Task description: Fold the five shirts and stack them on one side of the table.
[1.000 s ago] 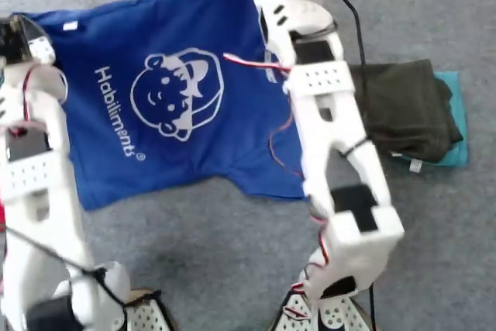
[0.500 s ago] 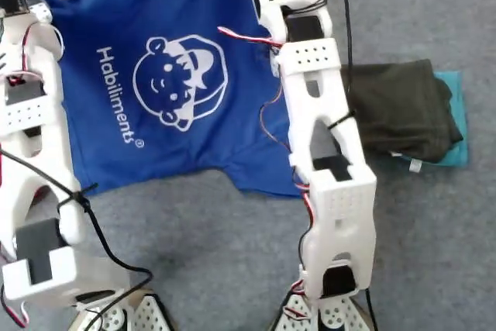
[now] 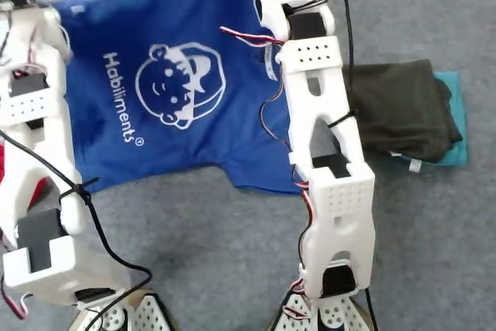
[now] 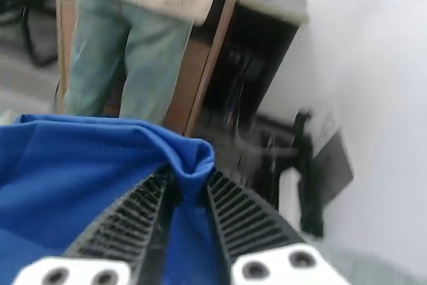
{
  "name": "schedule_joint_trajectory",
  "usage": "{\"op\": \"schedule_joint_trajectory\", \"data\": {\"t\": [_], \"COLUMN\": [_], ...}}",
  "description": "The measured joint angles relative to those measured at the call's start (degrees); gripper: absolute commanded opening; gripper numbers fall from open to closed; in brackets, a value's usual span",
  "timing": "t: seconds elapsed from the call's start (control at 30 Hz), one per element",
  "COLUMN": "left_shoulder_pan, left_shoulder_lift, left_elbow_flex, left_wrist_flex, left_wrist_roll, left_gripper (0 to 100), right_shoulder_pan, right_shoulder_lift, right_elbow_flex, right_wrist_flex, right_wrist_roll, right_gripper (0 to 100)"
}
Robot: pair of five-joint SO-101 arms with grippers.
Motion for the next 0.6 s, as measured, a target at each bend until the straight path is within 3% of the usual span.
{"op": "schedule_joint_trajectory", "data": {"t": [0.27,0.6], "left_shoulder_pan": [0.00,3.52], "left_shoulder_lift": [-11.96,-22.15], "left_elbow_flex": [14.59,38.42], "left_wrist_flex": [17.85,19.16], "left_wrist_roll": [-0.09,-4.48], "left_gripper": [3,3], "right_shoulder_pan": [0.00,0.62], "right_shoulder_lift": [-2.55,-2.90], "right_elbow_flex": [-0.09,-0.09], "right_wrist_flex": [29.19,55.65], "right_wrist_roll": [0.26,0.26], "right_gripper": [1.3,1.3]}}
